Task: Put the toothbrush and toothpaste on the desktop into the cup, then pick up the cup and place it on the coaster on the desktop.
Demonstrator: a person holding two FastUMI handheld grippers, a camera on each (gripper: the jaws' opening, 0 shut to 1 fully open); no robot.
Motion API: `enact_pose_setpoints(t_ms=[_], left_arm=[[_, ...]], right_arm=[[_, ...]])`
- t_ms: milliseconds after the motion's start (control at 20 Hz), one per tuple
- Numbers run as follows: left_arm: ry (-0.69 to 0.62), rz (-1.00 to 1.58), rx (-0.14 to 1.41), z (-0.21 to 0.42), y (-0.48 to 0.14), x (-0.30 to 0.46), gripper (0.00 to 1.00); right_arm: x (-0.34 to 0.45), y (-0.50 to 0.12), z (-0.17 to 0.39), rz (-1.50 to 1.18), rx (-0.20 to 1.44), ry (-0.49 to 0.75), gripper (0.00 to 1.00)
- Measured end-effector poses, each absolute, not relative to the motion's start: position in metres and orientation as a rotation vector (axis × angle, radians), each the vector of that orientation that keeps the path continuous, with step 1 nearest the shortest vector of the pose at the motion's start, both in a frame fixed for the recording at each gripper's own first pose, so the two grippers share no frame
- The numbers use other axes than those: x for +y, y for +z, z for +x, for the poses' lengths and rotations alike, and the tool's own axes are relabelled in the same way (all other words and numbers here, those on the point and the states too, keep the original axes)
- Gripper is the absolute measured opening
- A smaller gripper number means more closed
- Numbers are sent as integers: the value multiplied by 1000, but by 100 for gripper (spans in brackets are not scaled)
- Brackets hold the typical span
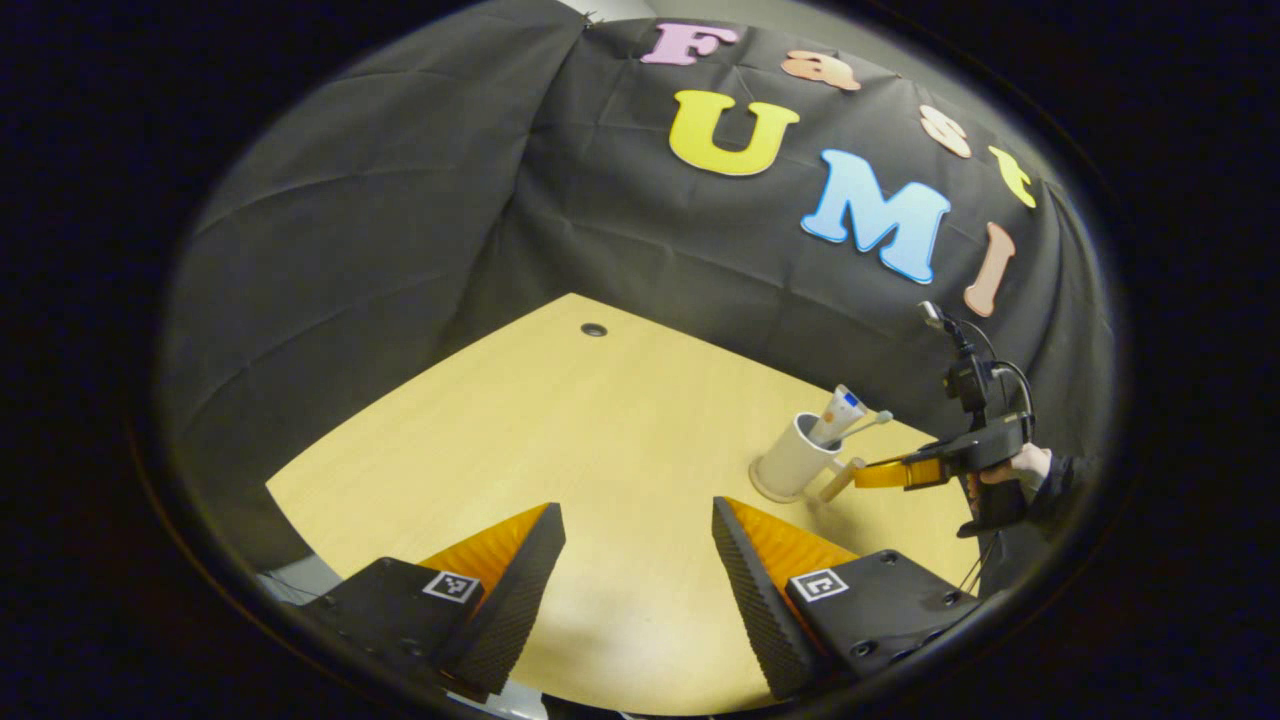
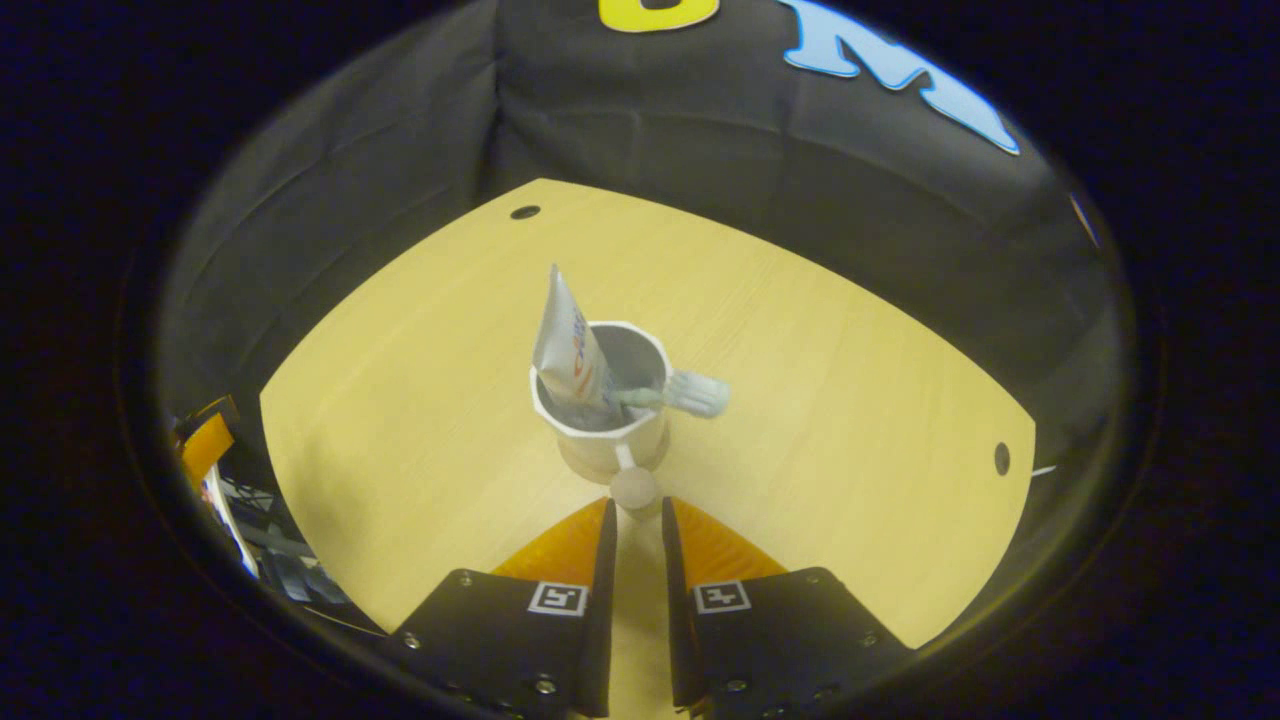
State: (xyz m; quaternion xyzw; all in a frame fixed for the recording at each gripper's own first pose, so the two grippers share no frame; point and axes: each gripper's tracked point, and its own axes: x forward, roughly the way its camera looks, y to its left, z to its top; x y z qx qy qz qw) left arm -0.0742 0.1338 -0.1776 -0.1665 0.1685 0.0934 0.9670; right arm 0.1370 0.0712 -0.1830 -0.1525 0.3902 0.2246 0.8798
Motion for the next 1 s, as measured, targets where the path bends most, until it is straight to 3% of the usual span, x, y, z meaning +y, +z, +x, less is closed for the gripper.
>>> enact_pose_setpoints(t_ms=[400,650,1000], left_arm=[[-8,-224,316,-7,-143,61,97],[-96,-165,241,27,-98,13,97],[-119,-71,58,45,-11,-15,96]], right_arm=[[41,-161,115,-86,665,241,24],[31,-107,109,-11,477,146,24],[20,-9,93,-7,214,83,24]])
